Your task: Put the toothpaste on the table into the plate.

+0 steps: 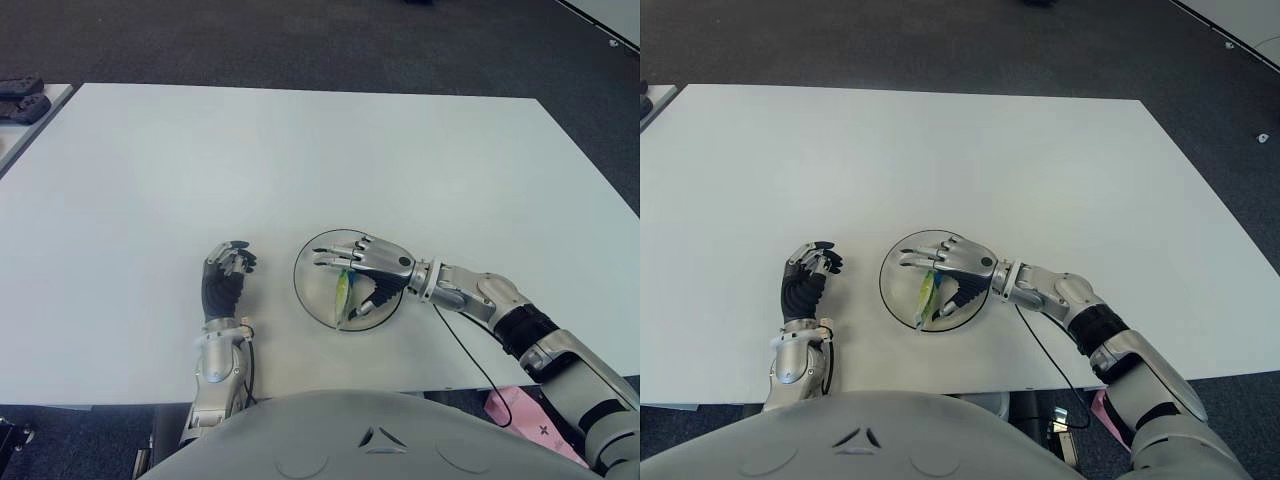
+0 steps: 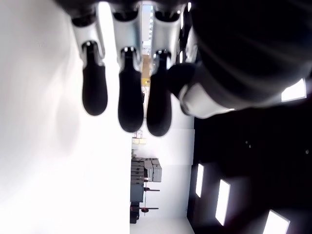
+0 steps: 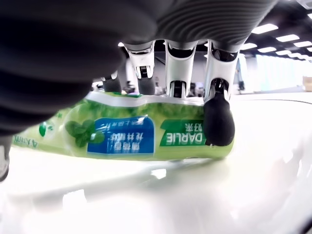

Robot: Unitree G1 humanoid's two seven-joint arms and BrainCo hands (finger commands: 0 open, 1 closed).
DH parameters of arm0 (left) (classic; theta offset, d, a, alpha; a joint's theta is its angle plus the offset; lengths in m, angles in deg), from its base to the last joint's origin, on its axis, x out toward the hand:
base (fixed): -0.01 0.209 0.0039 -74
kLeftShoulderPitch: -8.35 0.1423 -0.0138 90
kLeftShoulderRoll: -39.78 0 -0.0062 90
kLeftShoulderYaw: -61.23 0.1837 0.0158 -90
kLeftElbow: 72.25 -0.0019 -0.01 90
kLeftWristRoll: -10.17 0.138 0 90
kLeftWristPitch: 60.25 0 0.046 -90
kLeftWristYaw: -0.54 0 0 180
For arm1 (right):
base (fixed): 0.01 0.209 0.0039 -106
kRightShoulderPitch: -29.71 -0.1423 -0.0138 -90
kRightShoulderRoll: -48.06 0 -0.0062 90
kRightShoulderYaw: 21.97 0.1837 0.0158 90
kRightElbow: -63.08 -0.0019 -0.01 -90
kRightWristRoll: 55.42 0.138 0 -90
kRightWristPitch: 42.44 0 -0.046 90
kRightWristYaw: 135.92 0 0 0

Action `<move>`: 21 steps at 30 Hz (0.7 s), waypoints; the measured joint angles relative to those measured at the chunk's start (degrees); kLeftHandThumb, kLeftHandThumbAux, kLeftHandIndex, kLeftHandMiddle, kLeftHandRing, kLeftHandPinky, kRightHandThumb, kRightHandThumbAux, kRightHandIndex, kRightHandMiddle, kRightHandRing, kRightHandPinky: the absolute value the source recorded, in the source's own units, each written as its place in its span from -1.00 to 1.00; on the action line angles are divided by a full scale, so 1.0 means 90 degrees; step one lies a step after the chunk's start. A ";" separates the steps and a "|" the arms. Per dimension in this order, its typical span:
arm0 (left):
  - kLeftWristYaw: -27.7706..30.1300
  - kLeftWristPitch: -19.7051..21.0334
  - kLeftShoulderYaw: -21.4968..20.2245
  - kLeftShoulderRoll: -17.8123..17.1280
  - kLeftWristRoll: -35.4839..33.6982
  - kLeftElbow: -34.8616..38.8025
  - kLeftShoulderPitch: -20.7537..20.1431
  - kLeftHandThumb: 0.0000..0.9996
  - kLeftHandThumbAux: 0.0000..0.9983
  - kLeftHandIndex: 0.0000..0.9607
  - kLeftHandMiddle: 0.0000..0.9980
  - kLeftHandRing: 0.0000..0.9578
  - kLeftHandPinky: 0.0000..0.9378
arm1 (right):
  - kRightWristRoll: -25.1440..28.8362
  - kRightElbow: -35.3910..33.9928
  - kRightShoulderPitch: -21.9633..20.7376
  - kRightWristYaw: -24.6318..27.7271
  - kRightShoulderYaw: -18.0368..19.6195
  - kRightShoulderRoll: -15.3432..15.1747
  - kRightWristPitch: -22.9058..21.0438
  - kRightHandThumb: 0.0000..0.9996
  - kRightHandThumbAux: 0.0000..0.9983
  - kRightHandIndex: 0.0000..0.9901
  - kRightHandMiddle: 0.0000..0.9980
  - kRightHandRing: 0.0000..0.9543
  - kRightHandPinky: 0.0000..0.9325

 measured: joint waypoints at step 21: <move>0.0021 -0.0148 -0.0022 -0.0025 -0.0084 -0.0036 -0.0036 0.41 0.44 -0.11 0.14 0.18 0.16 | 0.5107 0.0227 0.1393 0.1594 0.1521 0.1564 -0.0222 -0.80 0.48 -0.84 -0.84 -0.89 -0.77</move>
